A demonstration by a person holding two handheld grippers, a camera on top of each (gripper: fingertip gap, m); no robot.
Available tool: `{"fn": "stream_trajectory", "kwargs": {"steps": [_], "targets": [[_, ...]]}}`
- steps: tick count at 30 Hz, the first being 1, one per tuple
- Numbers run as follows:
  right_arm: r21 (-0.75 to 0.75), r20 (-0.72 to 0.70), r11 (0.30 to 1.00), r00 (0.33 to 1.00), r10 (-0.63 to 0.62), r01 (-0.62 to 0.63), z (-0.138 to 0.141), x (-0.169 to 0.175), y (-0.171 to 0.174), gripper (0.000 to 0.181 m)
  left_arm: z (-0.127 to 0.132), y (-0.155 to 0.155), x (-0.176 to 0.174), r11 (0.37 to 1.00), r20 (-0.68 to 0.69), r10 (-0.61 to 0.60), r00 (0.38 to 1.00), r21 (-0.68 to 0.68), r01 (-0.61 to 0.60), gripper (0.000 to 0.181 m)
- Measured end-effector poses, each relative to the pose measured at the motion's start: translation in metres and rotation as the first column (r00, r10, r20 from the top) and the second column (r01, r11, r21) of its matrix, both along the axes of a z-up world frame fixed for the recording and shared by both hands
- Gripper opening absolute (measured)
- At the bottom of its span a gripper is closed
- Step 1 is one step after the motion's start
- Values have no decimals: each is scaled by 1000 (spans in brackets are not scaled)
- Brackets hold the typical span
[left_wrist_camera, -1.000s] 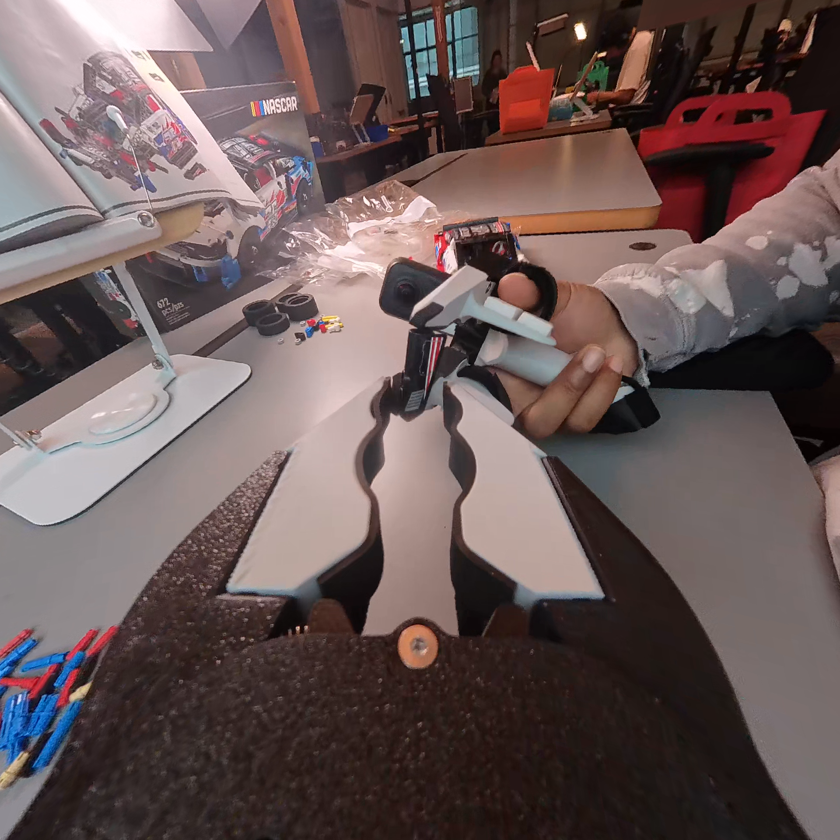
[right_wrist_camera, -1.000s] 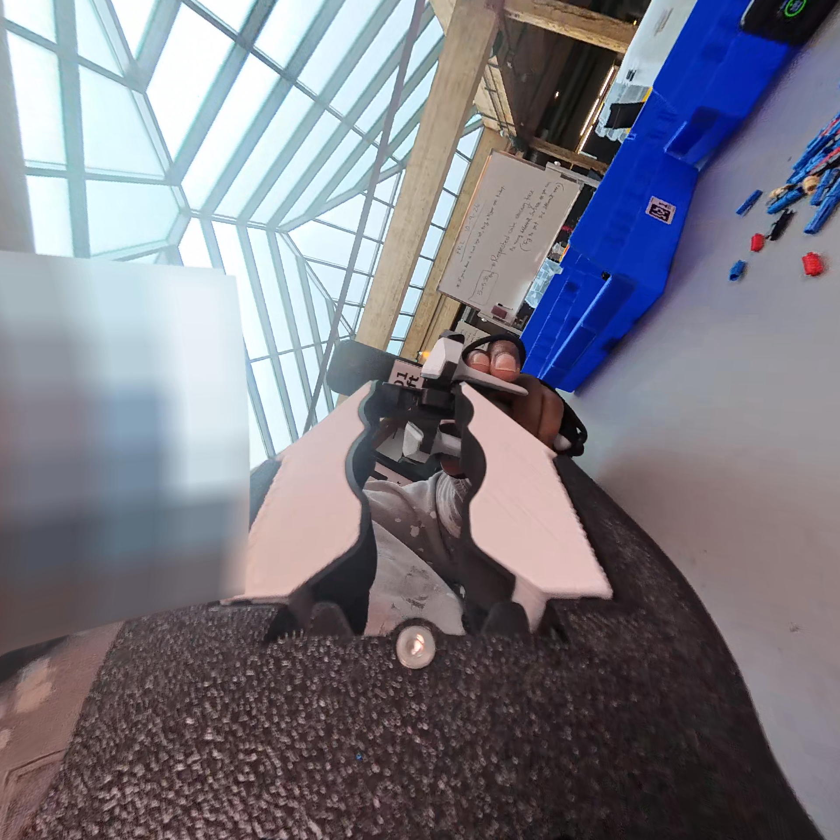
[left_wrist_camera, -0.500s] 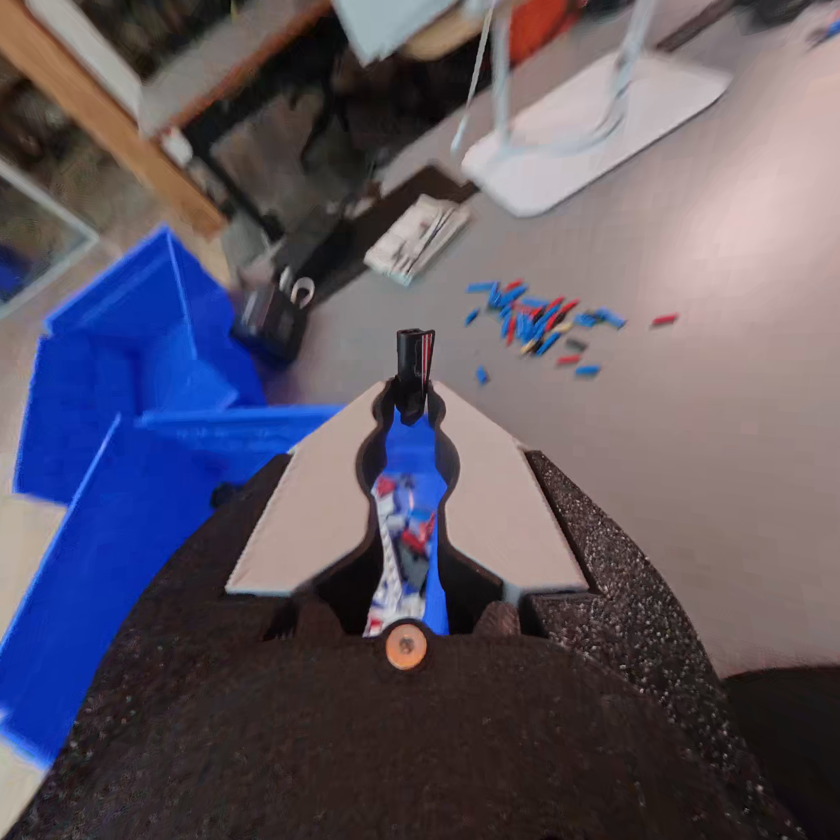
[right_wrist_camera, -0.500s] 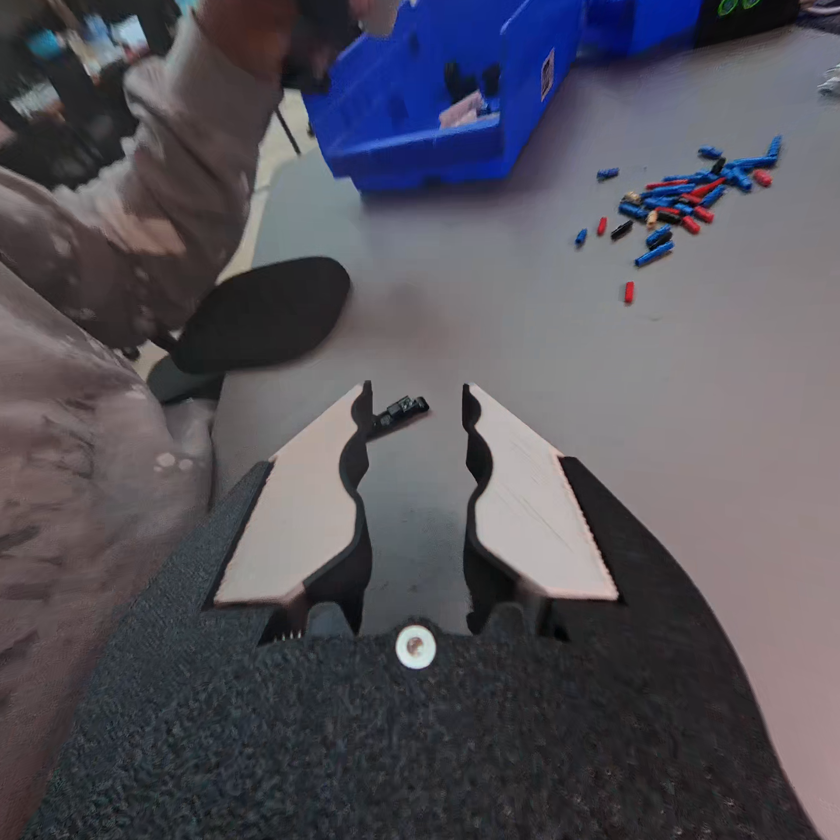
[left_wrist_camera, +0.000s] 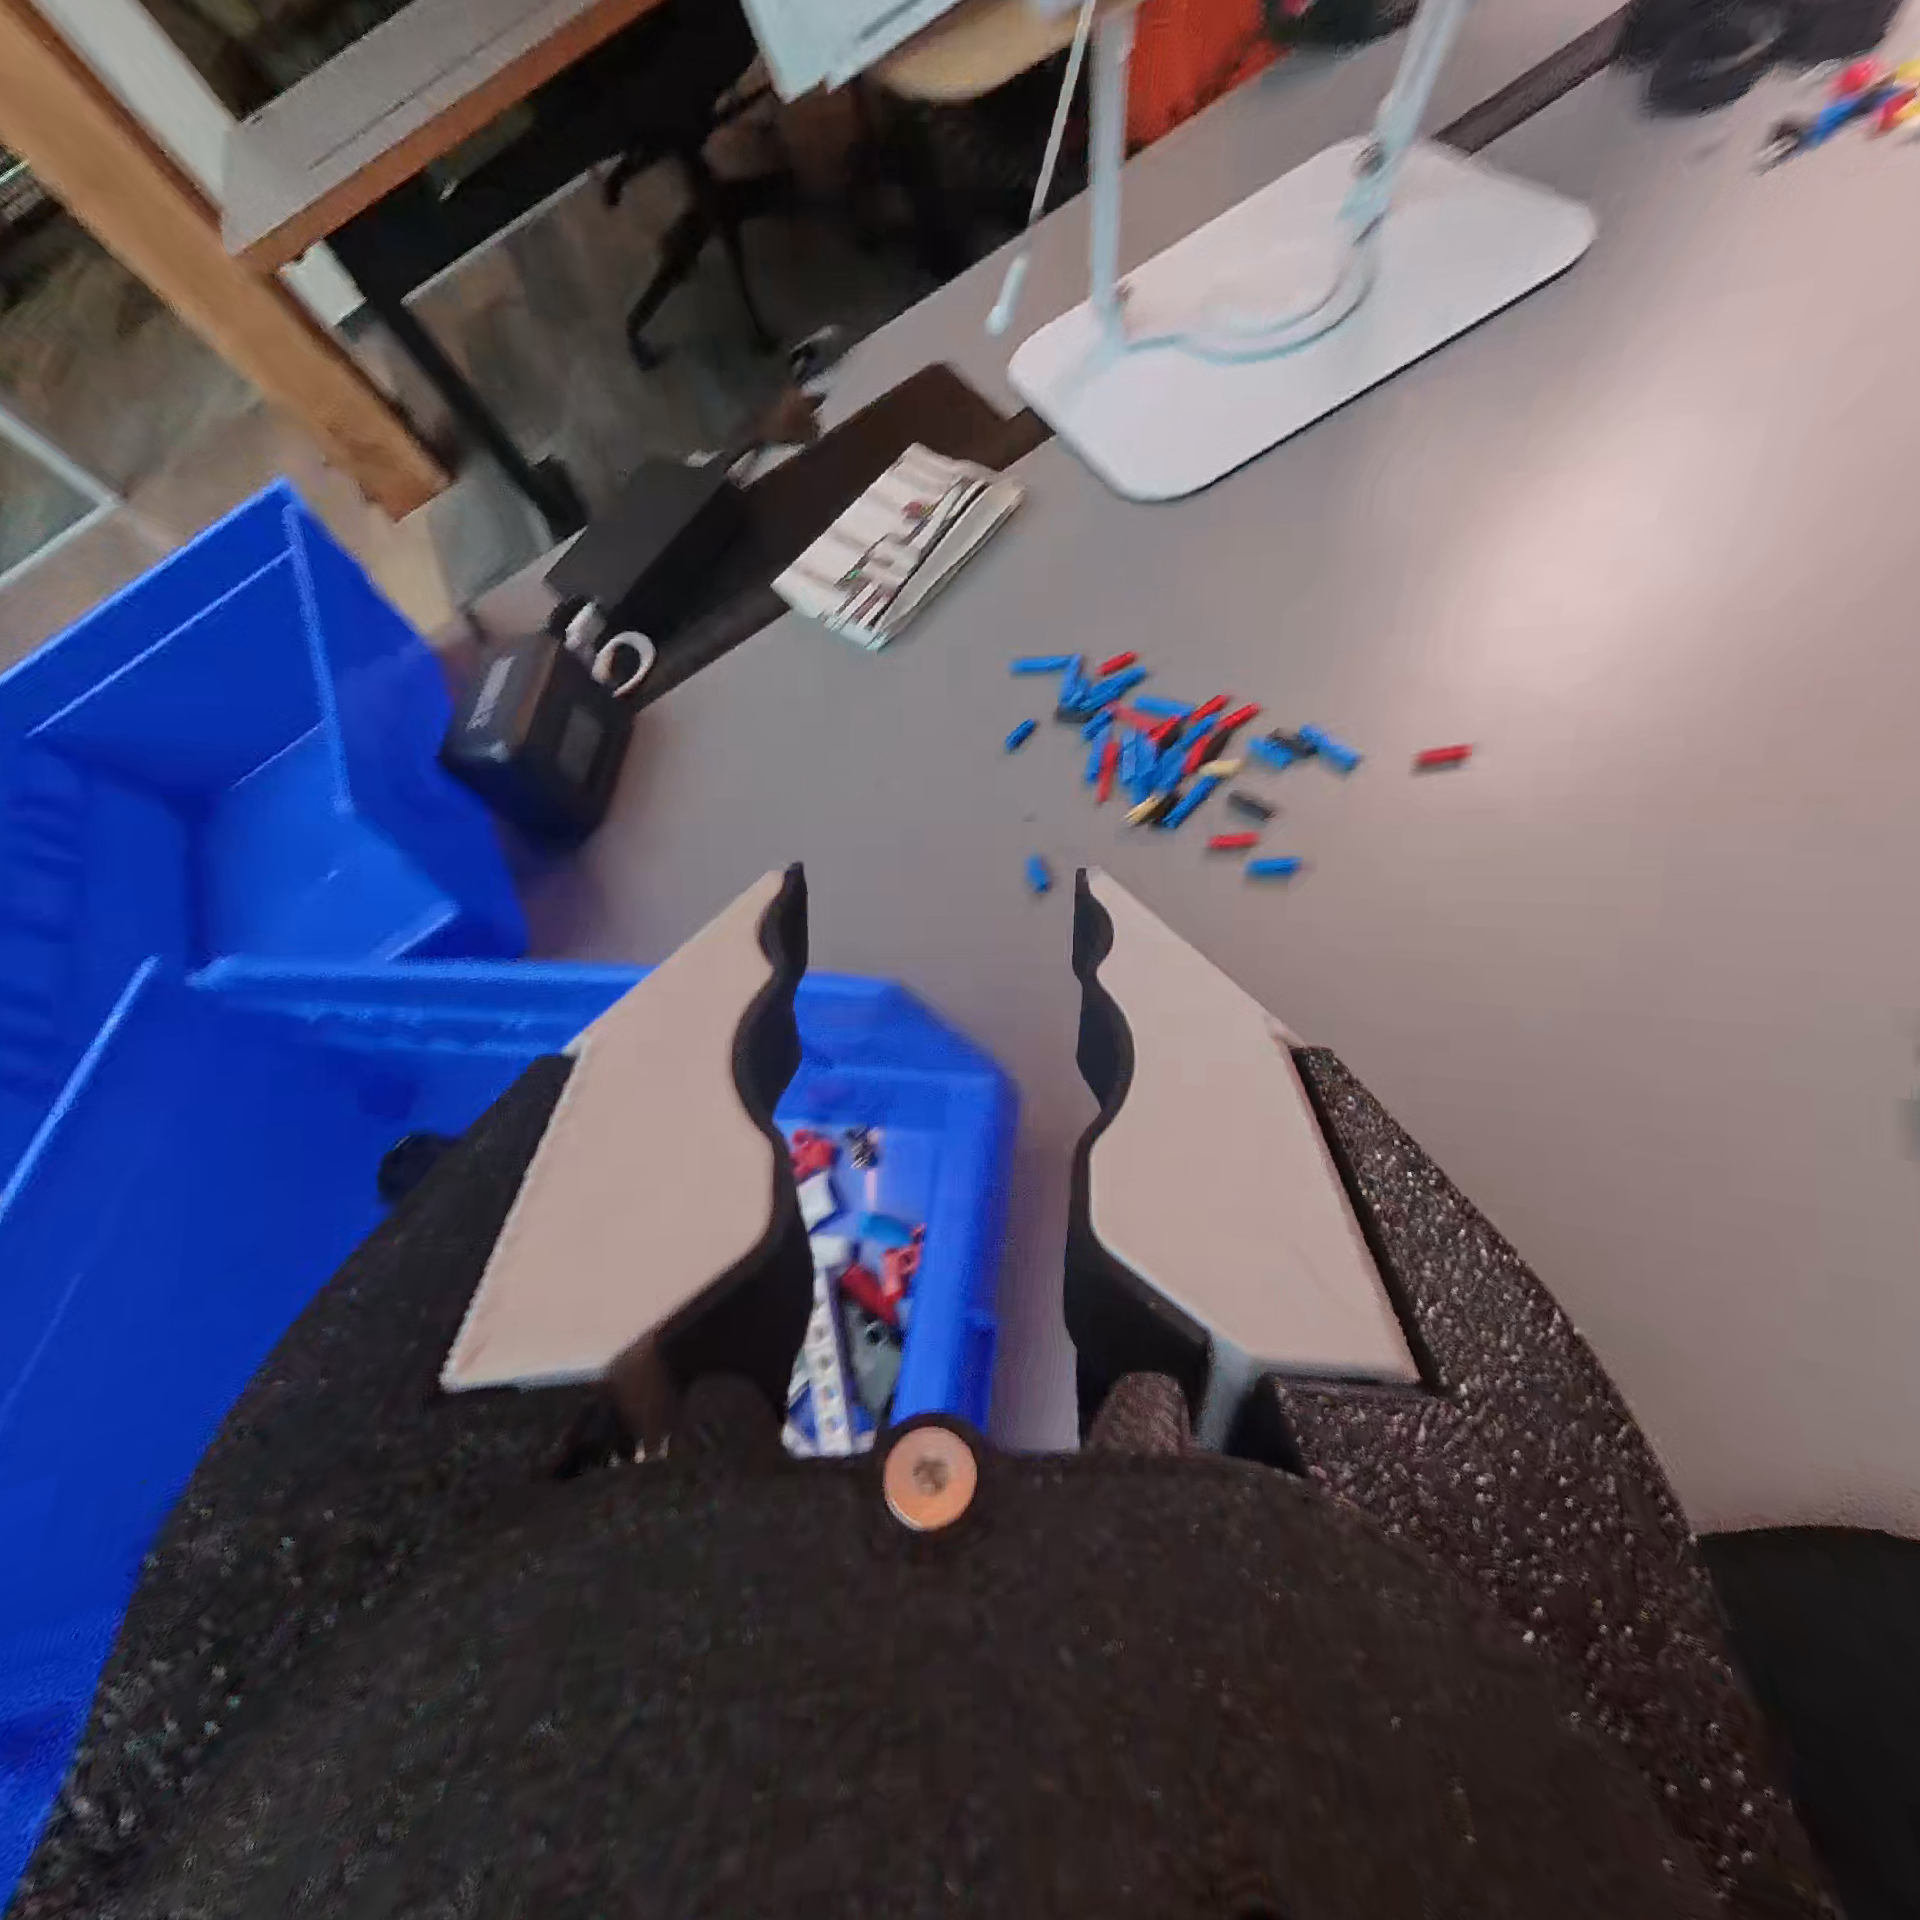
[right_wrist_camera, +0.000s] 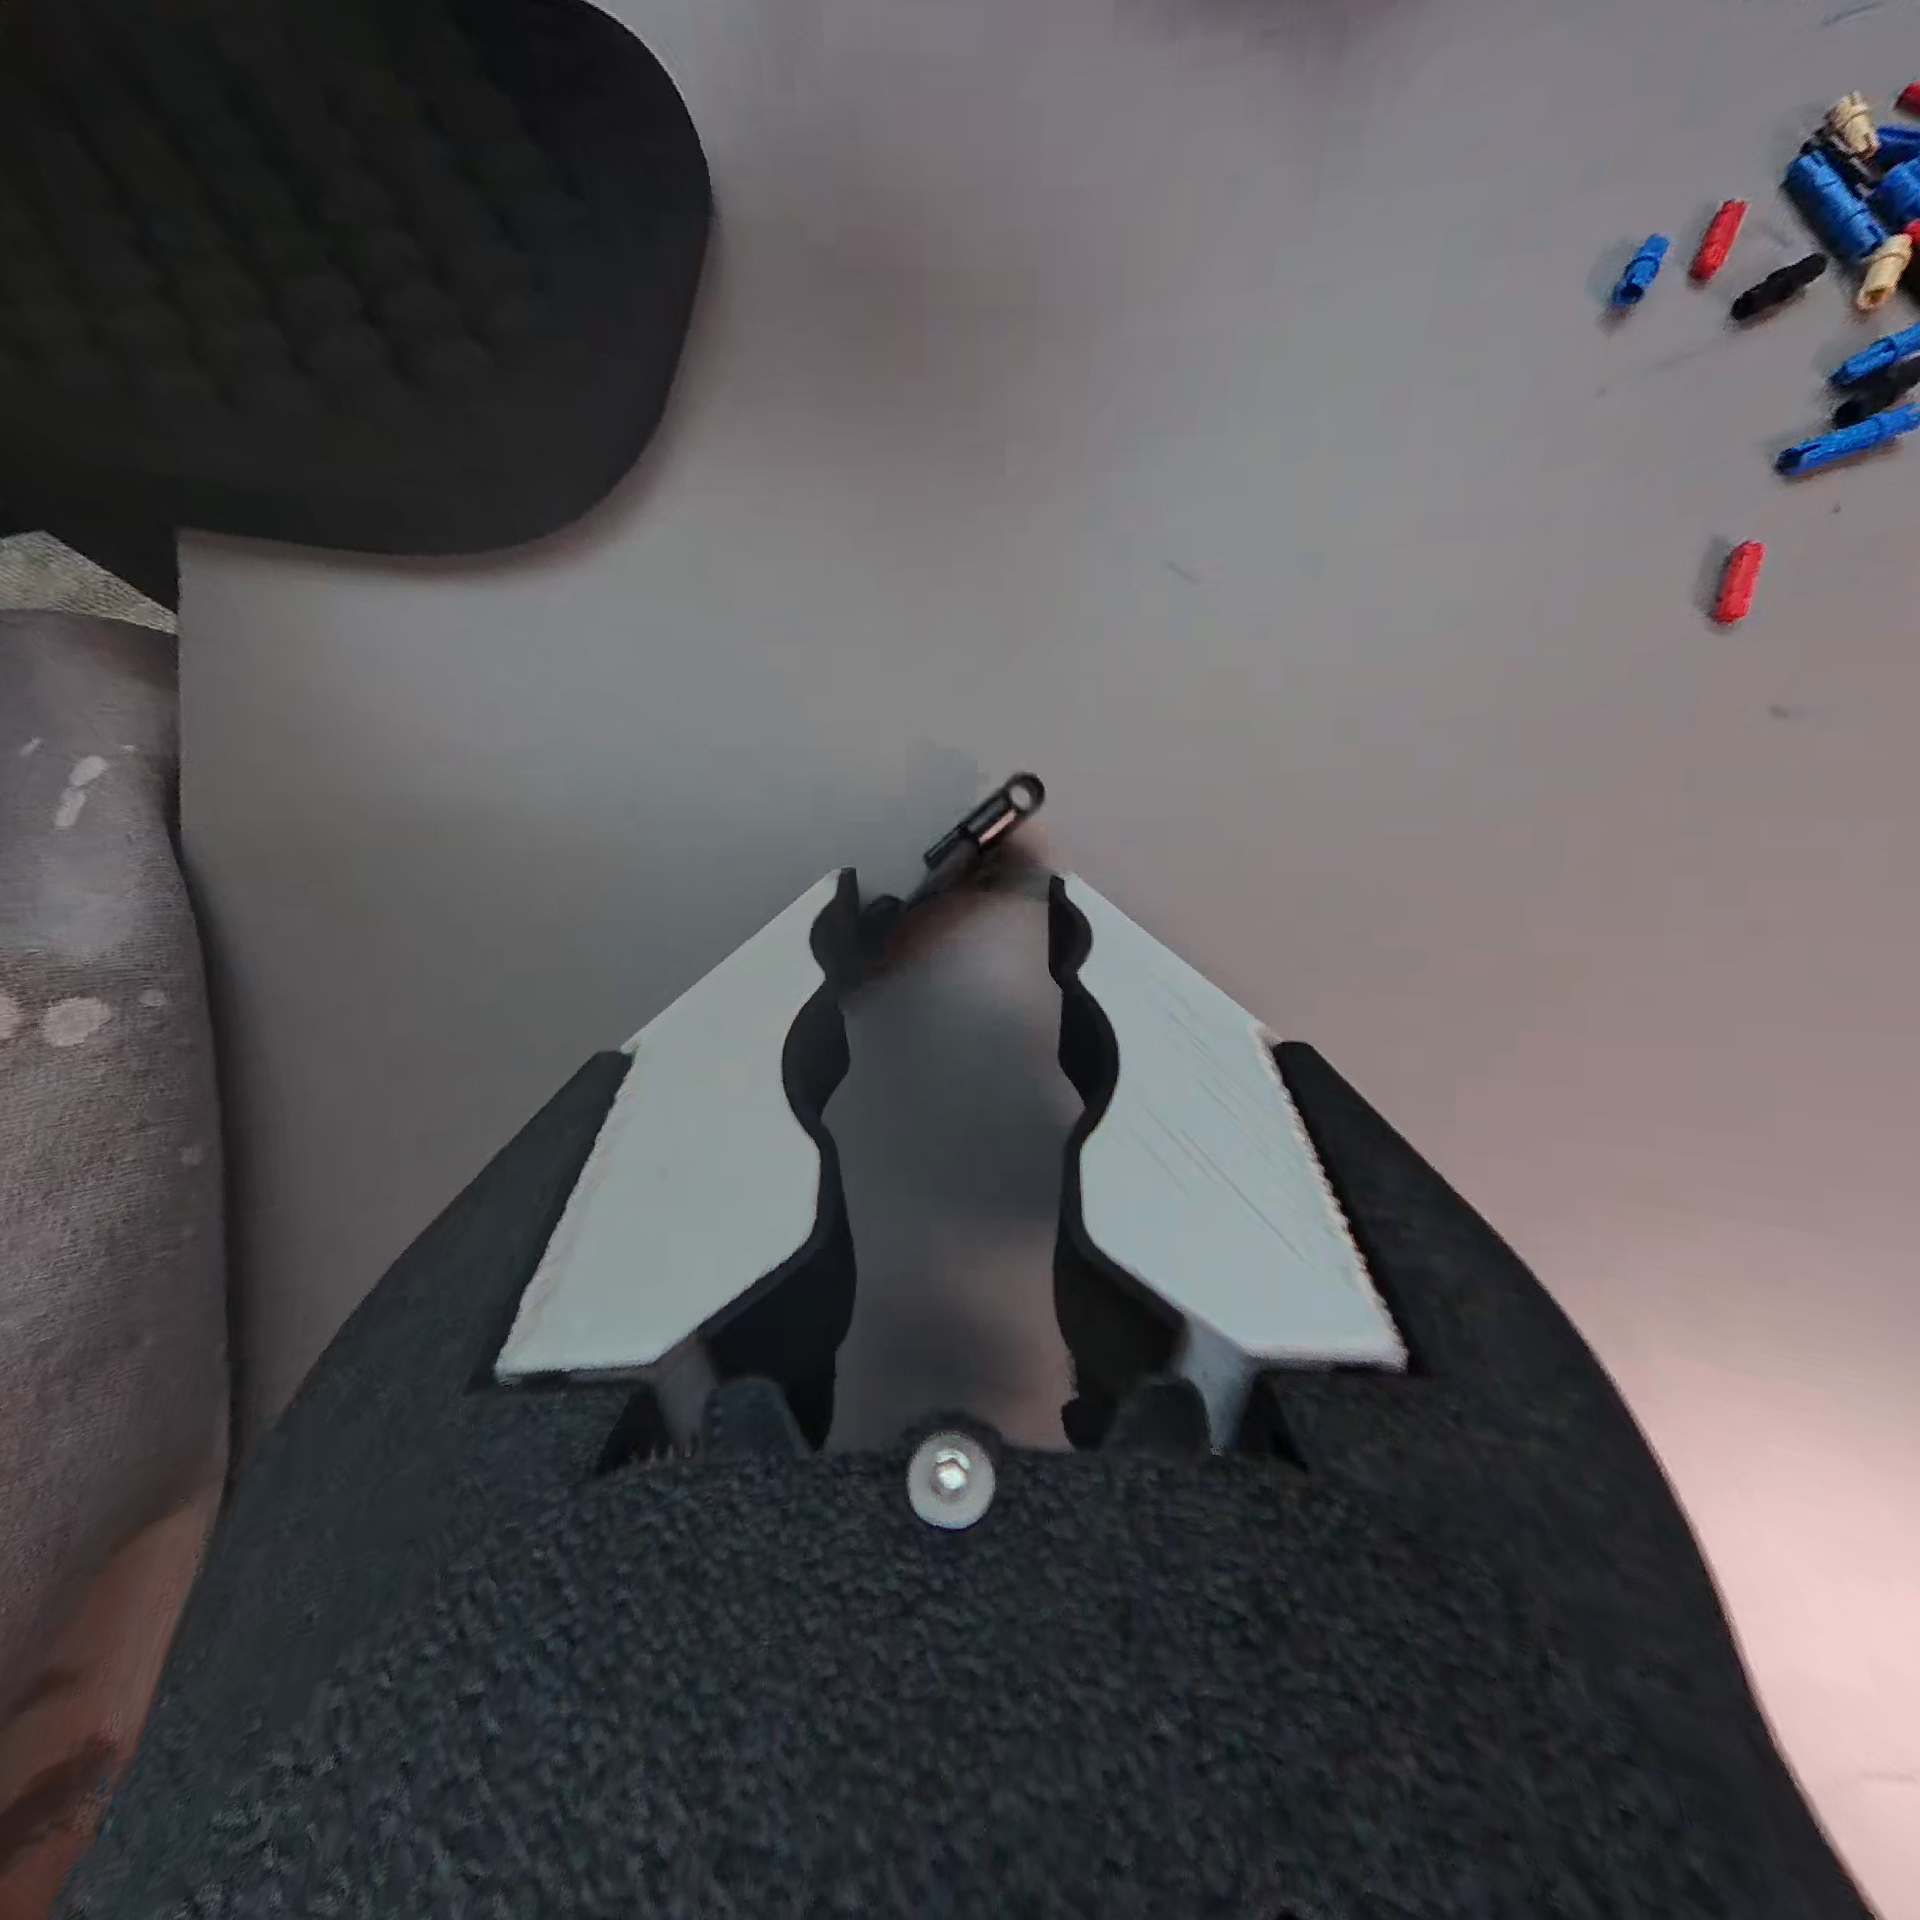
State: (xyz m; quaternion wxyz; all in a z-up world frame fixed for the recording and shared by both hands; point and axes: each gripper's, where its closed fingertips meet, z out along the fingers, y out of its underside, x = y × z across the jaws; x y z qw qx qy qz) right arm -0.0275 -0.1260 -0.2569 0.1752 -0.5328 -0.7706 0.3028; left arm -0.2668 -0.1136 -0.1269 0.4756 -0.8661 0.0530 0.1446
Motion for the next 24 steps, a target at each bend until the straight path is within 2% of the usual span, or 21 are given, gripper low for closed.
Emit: {"fn": "stream_trajectory", "kwargs": {"steps": [2, 4, 8, 11, 13, 15, 17, 18, 19, 24], "targets": [[53, -29, 999, 1000, -4, 6, -1, -2, 7, 21, 4, 17, 40, 991, 93, -130, 987, 56, 125, 50], [37, -49, 999, 999, -22, 23, 0, -3, 13, 6, -1, 31, 82, 964, 204, -262, 943, 92, 248, 50], [-31, -104, 998, 993, -57, 54, 8, 2, 29, 6, -30, 49, 145, 902, 421, -421, 804, 101, 419, 50], [-207, -253, 971, 952, -172, 121, 44, 2, 47, 6, -31, 58, 185, 839, 563, -524, 639, 214, 500, 52], [-378, -404, 917, 869, -285, 126, 85, 3, 63, 6, -14, 64, 202, 790, 618, -601, 507, 362, 494, 54], [-531, -513, 844, 767, -385, 68, 123, 9, 75, 6, 11, 68, 216, 725, 641, -681, 353, 525, 445, 54], [-617, -568, 787, 683, -460, 17, 147, 16, 86, 6, 30, 72, 229, 676, 649, -727, 226, 615, 407, 50], [-631, -588, 776, 654, -476, -3, 153, 18, 88, 6, 37, 73, 237, 651, 640, -746, 185, 641, 407, 47], [-634, -604, 773, 634, -483, -15, 157, 21, 90, 6, 40, 75, 244, 633, 632, -758, 161, 653, 417, 42], [-611, -648, 792, 586, -486, -18, 164, 25, 91, 6, 40, 81, 271, 579, 599, -789, 135, 652, 490, 16]]}}
